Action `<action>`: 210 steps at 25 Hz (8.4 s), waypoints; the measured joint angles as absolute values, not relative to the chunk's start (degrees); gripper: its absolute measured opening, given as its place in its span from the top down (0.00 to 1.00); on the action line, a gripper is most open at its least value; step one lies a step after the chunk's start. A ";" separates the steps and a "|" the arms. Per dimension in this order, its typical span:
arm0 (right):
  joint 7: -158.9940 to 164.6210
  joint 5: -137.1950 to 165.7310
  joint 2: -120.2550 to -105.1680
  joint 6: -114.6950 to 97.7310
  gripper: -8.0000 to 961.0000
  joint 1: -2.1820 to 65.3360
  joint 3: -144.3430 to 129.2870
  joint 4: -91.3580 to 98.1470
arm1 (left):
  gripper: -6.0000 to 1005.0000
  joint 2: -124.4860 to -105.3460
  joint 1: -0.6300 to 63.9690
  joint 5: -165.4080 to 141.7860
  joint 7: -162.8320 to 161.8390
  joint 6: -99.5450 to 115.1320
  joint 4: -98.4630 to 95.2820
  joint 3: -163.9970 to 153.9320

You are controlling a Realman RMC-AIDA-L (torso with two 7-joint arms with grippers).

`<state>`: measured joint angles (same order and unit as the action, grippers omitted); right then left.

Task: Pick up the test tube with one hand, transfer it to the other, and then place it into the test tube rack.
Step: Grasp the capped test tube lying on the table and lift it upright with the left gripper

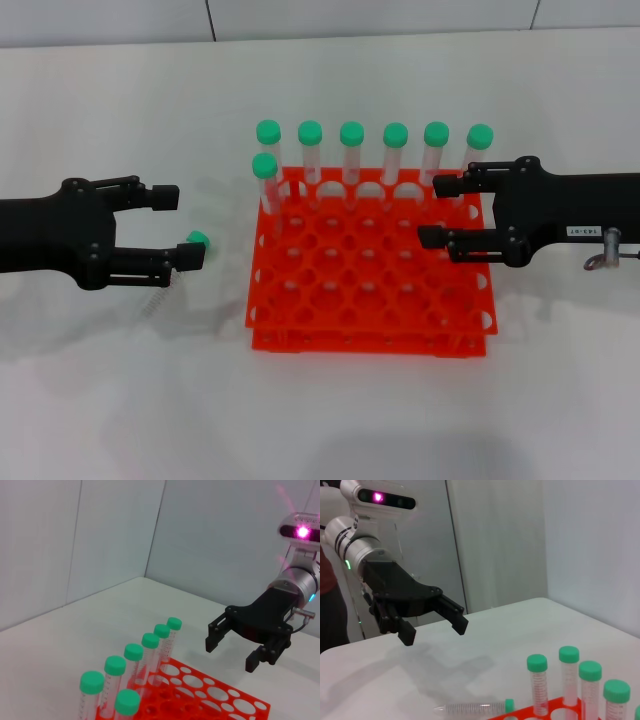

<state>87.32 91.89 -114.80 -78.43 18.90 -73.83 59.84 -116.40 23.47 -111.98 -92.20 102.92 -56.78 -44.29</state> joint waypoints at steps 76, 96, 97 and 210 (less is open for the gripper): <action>87.28 91.23 -115.22 -77.51 0.32 19.43 -74.18 59.61 | 0.14 -115.11 40.10 -151.78 -130.16 94.67 -54.67 -54.57; 87.27 91.23 -115.22 -77.16 0.32 19.43 -74.18 59.39 | 0.15 -116.28 40.52 -151.94 -128.92 91.28 -51.56 -56.25; 87.27 91.23 -115.22 -77.16 0.32 19.43 -74.18 59.37 | 0.15 -116.28 40.52 -151.94 -128.83 91.15 -51.55 -56.25; 87.28 91.23 -115.22 -76.32 0.34 19.51 -74.09 59.33 | 0.78 -116.68 43.38 -154.85 -129.04 88.19 -47.28 -59.45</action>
